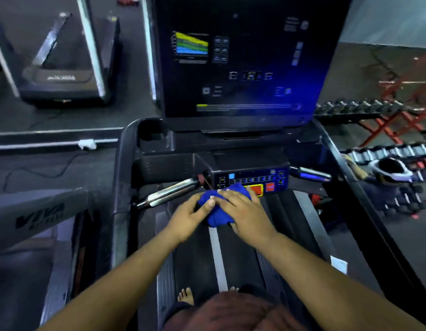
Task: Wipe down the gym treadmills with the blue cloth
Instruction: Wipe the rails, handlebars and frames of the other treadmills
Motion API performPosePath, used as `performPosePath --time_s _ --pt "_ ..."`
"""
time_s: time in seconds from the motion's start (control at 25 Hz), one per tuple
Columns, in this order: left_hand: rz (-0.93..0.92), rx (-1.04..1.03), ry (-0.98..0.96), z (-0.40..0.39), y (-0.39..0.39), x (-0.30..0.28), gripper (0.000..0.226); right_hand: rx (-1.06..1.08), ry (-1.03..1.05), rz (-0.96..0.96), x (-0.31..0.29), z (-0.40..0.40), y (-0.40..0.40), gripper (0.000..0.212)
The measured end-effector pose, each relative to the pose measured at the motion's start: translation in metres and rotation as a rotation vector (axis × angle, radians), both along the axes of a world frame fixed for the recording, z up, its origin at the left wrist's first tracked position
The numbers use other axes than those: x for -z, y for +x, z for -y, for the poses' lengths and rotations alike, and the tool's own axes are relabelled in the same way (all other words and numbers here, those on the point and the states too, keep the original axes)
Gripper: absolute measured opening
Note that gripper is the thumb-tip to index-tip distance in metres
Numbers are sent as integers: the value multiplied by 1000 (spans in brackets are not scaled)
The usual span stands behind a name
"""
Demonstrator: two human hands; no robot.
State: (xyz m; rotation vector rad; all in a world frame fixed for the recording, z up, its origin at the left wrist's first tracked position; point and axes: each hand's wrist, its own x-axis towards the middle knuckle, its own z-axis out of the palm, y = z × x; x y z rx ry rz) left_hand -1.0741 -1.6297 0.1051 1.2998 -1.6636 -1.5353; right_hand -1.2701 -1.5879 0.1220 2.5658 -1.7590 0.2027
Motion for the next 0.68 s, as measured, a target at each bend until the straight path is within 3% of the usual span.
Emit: performPosePath --time_s 0.08,0.2,0.32,0.36,0.48,0.56,0.68 --pt "-155 41 72 8 -34 -8 50 81 -26 57 -7 -8 -25 77" --pt "-169 114 8 20 -84 -17 20 150 53 225 -4 -22 -82 86" --pt "-123 224 22 23 -136 -30 3 265 351 725 -12 -41 -137 118" --pt "-94 249 7 23 -156 -33 3 328 441 941 -15 -47 -155 119" --pt "205 320 -256 25 -206 -27 29 598 502 1365 -6 -54 -198 96" --pt "396 335 -392 25 -235 -25 45 670 449 1469 9 -52 -227 69" --pt "481 317 -560 30 -271 -26 52 708 281 1490 21 -45 -264 26"
